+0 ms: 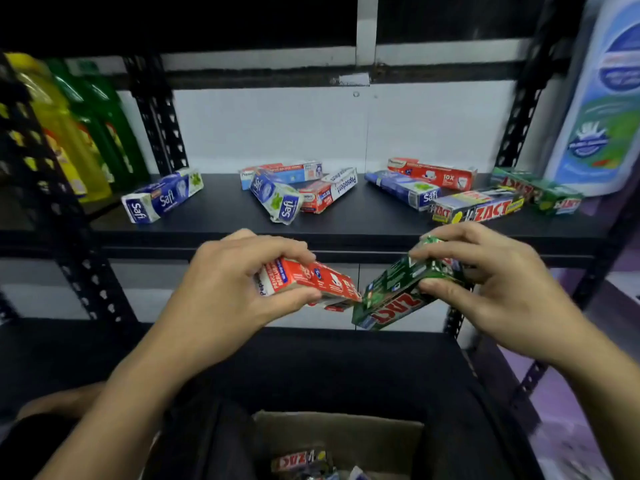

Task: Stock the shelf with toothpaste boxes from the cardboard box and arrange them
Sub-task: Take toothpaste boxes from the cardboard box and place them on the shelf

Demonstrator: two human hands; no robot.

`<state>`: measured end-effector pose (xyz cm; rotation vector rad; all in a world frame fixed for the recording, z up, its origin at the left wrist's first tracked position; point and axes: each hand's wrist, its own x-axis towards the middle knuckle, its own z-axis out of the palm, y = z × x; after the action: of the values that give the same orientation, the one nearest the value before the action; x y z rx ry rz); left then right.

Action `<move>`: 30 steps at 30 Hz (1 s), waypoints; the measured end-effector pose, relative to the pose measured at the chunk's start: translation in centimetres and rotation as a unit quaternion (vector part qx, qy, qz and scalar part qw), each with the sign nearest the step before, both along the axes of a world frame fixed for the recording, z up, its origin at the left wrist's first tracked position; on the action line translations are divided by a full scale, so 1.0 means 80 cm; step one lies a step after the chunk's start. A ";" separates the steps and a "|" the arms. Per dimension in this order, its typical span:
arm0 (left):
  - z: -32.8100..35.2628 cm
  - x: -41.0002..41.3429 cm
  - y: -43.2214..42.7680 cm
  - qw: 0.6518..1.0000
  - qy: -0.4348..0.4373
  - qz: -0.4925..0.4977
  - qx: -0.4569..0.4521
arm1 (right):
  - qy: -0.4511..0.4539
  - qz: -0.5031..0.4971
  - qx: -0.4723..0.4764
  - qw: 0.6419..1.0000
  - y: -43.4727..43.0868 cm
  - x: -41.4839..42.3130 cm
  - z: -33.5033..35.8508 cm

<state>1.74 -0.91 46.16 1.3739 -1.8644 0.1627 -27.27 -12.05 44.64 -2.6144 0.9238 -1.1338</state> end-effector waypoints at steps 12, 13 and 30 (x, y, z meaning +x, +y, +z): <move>0.055 0.042 0.007 0.985 0.063 0.055 -0.150 | -0.229 -0.036 -0.061 0.971 -0.039 0.022 0.056; 0.055 0.043 0.004 0.982 0.070 0.068 -0.162 | -0.229 -0.065 -0.079 0.968 -0.043 0.031 0.053; -0.020 0.126 -0.116 0.886 0.239 0.349 -0.189 | 0.053 -0.217 -0.025 0.974 -0.143 0.137 -0.019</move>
<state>11.85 -10.22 44.55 1.5656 -0.8225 0.4750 -16.32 -23.46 43.12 -2.6047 1.5658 -1.1211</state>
